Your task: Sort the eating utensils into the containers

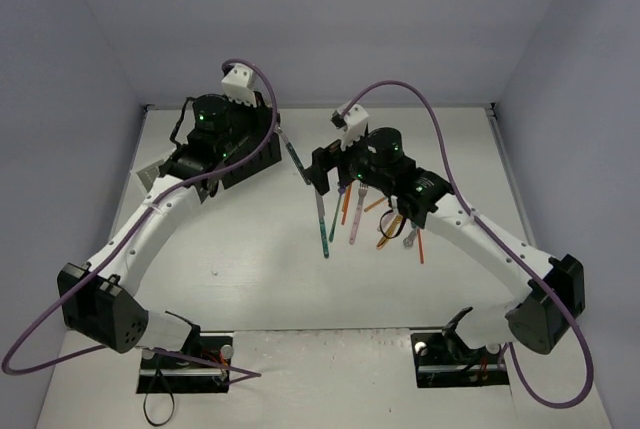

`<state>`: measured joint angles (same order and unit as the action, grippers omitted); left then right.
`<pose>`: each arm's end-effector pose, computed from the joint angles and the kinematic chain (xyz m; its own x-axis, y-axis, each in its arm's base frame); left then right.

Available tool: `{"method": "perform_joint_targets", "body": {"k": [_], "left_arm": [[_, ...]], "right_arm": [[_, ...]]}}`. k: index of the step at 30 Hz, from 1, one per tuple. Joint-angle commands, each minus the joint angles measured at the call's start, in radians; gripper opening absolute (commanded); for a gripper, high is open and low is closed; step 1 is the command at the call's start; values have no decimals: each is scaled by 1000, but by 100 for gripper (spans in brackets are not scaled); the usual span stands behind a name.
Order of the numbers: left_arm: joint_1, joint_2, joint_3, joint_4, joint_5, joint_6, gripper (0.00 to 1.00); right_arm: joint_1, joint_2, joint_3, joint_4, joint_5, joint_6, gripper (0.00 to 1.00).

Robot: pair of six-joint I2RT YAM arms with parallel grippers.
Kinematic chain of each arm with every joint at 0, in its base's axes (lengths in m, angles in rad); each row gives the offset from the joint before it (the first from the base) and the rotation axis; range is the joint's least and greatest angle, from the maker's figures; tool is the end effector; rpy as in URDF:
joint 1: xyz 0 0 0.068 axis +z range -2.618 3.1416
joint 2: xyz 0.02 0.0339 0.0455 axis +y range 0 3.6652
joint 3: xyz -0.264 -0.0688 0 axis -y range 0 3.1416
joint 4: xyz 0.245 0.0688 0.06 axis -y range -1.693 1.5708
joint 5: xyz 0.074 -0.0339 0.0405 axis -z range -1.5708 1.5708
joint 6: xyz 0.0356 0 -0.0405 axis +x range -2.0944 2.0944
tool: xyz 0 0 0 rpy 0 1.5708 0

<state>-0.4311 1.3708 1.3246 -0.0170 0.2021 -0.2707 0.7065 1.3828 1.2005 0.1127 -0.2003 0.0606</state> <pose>0.2911 -0.1418 0.4140 -0.2134 -0.1902 -0.9583 0.5545 0.7840 -0.2791 0.2473 0.2203 0.3799 -0.1005 -0.0077 -0.9949 -0.7825 0.6182 0.0742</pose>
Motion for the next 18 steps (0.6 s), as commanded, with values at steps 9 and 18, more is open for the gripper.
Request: {"method": "perform_joint_targets", "body": {"k": [9, 18], "left_arm": [[189, 232, 386, 98, -138, 354, 0], [201, 426, 506, 111, -191, 520, 0]], "right_arm": [[-96, -270, -123, -8, 100, 21, 100], [-143, -380, -193, -75, 125, 34, 100]]}}
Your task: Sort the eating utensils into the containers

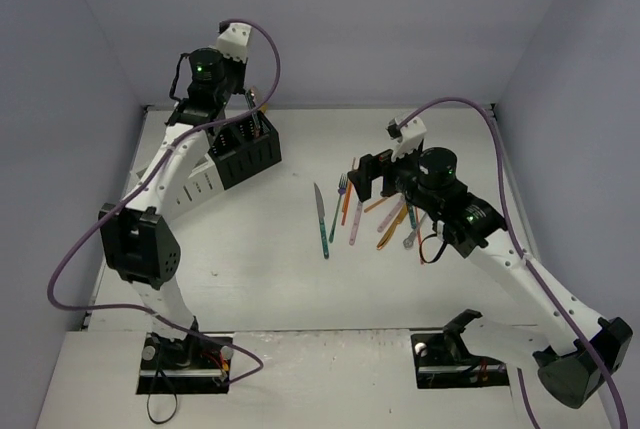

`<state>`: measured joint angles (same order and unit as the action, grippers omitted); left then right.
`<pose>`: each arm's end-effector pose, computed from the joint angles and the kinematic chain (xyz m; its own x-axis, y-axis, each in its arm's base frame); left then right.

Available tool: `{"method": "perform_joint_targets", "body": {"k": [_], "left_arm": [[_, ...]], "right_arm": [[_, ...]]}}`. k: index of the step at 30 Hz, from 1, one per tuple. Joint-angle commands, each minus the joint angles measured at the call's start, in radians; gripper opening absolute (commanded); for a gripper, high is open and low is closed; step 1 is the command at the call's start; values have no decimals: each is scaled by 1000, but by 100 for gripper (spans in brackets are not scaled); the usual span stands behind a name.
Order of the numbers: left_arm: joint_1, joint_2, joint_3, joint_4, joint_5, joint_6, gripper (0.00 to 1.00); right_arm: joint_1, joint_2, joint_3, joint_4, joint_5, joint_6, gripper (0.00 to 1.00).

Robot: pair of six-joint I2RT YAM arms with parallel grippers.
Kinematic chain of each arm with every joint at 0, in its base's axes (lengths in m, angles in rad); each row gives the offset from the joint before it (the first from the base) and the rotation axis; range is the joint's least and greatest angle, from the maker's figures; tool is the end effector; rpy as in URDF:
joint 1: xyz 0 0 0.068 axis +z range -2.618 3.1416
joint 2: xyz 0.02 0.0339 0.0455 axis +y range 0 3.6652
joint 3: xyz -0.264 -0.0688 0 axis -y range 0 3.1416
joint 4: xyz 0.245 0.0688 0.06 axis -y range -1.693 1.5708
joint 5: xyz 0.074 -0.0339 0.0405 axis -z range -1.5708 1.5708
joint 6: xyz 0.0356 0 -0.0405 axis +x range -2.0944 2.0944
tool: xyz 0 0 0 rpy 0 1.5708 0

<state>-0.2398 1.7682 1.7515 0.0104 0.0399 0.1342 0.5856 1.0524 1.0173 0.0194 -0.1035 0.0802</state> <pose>0.4147 -0.1029 0.4276 0.0309 0.1301 -0.9910 0.2744 0.9523 0.1335 0.2026 0.1388 0.3925 -0.0640 0.0532 -0.9965 -0.6327 0.7700 0.0817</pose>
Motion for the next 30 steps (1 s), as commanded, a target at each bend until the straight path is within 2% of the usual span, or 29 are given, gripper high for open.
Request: {"method": "perform_joint_targets", "body": {"k": [1, 7, 13, 18, 22, 24, 28, 30], "left_arm": [[11, 45, 85, 83, -30, 129, 0], [19, 125, 99, 100, -12, 183, 0], [20, 158, 73, 99, 45, 160, 0], [25, 147, 83, 46, 10, 149, 36], [28, 127, 168, -129, 22, 122, 52], [28, 111, 196, -216, 29, 99, 57], [27, 83, 215, -348, -6, 22, 58], [27, 70, 201, -414, -40, -76, 59]], "right_arm": [[-24, -58, -16, 13, 29, 16, 100], [-35, -95, -48, -6, 36, 30, 100], [-38, -105, -63, -16, 39, 42, 100], [-38, -105, -73, -16, 36, 47, 100], [-38, -104, -77, -22, 13, 47, 100], [-38, -108, -81, -48, 4, 48, 100], [-38, -119, -95, -55, -2, 52, 100], [-38, -129, -106, -61, -7, 59, 100]]}}
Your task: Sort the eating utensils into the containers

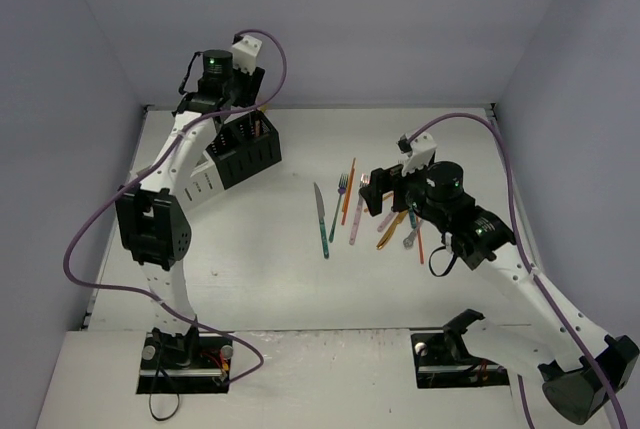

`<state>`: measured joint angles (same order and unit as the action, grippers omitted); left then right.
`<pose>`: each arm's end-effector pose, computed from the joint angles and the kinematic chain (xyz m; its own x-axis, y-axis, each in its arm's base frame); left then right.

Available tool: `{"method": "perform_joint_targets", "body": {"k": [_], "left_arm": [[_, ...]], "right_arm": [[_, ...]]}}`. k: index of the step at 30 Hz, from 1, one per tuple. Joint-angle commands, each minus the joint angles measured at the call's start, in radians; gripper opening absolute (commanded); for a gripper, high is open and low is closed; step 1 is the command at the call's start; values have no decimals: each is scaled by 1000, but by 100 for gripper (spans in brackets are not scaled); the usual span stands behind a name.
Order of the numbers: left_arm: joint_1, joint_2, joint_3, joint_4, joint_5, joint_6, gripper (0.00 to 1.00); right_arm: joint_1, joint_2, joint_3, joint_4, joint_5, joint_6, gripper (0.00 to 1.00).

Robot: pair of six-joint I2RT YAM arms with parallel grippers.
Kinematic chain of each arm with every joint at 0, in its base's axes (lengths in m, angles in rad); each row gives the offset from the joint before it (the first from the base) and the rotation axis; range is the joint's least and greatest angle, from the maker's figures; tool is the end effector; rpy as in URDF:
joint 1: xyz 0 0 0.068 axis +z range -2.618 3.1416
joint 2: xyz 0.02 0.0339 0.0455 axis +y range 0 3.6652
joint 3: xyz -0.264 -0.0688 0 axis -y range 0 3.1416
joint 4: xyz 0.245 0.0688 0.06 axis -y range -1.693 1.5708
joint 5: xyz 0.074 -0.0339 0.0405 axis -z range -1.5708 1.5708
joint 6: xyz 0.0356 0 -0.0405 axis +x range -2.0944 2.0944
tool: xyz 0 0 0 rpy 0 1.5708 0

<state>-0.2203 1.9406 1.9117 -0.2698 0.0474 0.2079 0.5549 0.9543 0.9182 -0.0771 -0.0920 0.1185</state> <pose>0.4551 -0.1036 0.3803 -0.2268 0.2621 -0.9380 0.3161 0.9308 0.1836 0.1879 0.1203 0.3677 -0.1665 0.0353 -0.9854 -0.5866 0.7997 0.1278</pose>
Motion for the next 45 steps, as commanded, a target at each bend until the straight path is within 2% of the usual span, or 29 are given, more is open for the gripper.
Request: {"method": "perform_joint_targets", "body": {"k": [1, 5, 9, 20, 25, 27, 30, 32, 45], "left_arm": [[7, -104, 28, -146, -80, -187, 58], [8, -83, -18, -169, -159, -379, 59], [7, -26, 0, -190, -195, -506, 58], [4, 115, 57, -267, -284, -673, 57], [-3, 142, 70, -266, -251, -677, 42], [-11, 152, 85, -260, -225, -670, 32], [-41, 157, 120, -258, -197, -641, 8], [-56, 161, 148, -258, -172, -627, 0], [-251, 240, 261, -246, -91, -683, 0]], "right_arm": [[-7, -31, -9, 35, -21, 23, 100], [-7, -26, -16, 33, -31, 33, 100], [-7, -20, -15, 30, -39, 40, 100], [-7, -46, -38, 23, -24, 72, 100], [-7, -64, -50, 20, -15, 81, 100], [-7, -67, -51, 20, -12, 82, 100], [-7, -71, -50, 18, -11, 85, 100], [-7, -75, -53, 17, -8, 86, 100], [-7, -118, -83, 7, 0, 96, 100]]}}
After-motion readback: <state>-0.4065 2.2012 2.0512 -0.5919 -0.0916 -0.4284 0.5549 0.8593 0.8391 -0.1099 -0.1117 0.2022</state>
